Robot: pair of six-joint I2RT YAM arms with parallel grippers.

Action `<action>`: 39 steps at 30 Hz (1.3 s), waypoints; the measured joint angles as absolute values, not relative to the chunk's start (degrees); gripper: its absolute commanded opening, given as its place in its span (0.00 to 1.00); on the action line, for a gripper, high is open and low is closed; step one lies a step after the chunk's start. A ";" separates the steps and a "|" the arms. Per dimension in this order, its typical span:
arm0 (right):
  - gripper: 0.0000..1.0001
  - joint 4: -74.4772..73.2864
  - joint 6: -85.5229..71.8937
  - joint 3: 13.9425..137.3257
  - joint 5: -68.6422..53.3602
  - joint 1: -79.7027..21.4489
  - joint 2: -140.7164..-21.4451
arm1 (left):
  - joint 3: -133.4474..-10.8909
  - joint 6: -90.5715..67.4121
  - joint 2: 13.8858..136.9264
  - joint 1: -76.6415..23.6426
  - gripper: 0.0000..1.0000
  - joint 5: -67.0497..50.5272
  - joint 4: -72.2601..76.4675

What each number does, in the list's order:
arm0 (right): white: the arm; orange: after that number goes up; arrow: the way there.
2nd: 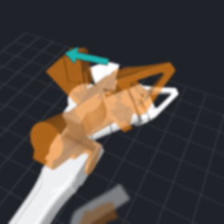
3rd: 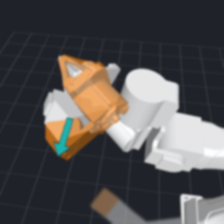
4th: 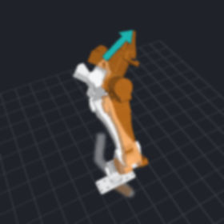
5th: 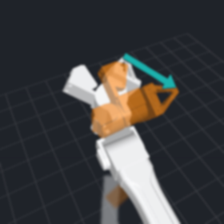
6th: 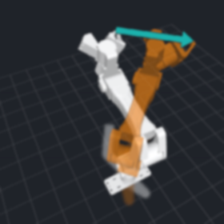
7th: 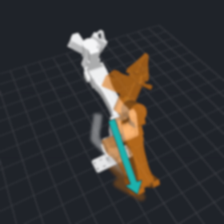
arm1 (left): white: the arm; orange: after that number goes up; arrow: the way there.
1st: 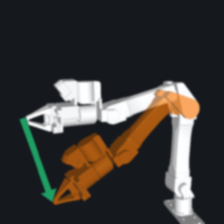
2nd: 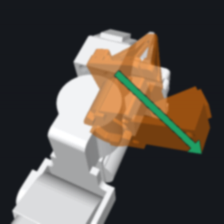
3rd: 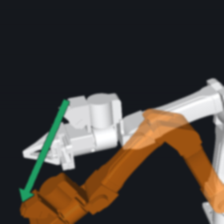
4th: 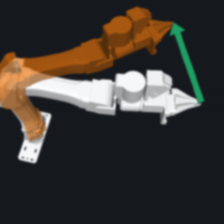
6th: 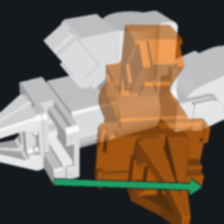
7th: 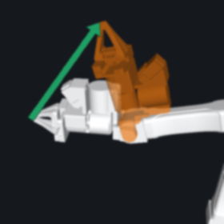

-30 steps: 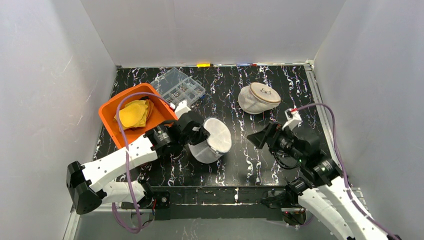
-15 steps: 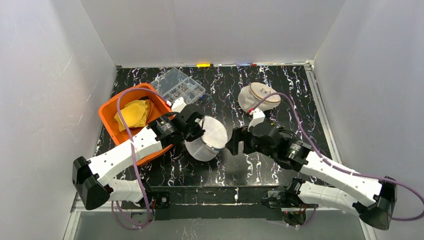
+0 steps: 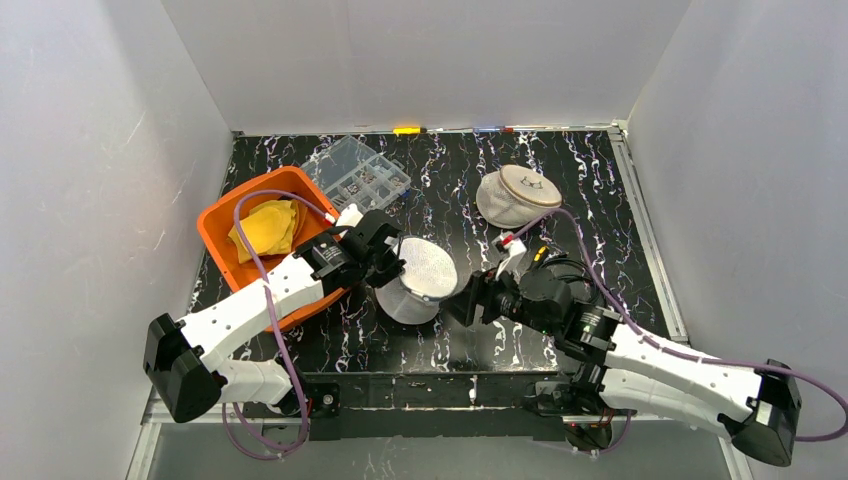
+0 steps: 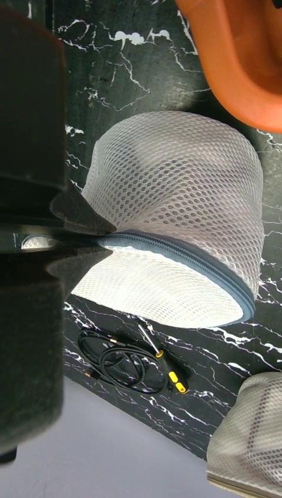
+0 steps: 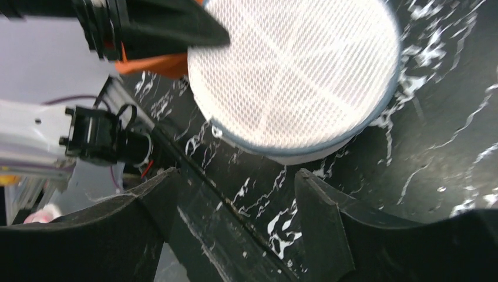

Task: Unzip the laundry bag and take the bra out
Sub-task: Unzip the laundry bag at the center of the board.

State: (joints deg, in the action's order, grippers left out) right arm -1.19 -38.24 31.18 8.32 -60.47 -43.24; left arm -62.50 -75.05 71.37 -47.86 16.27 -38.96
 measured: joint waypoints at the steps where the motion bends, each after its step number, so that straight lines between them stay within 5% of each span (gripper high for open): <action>1: 0.77 0.05 -38.70 30.13 7.40 -61.01 -44.07 | -62.52 -75.64 71.37 -47.77 0.00 16.08 -39.27; 11: 0.78 12.75 -42.41 26.74 4.75 -64.64 -46.39 | -63.55 -82.35 71.37 -47.68 0.00 15.77 -42.24; 25: 0.63 23.88 -46.83 22.33 6.31 -64.69 -51.24 | -62.94 -86.39 69.45 -47.68 0.00 14.50 -42.04; 39: 0.63 27.51 -48.27 21.98 8.21 -64.97 -54.11 | -62.17 -87.37 69.12 -47.46 0.00 13.87 -42.02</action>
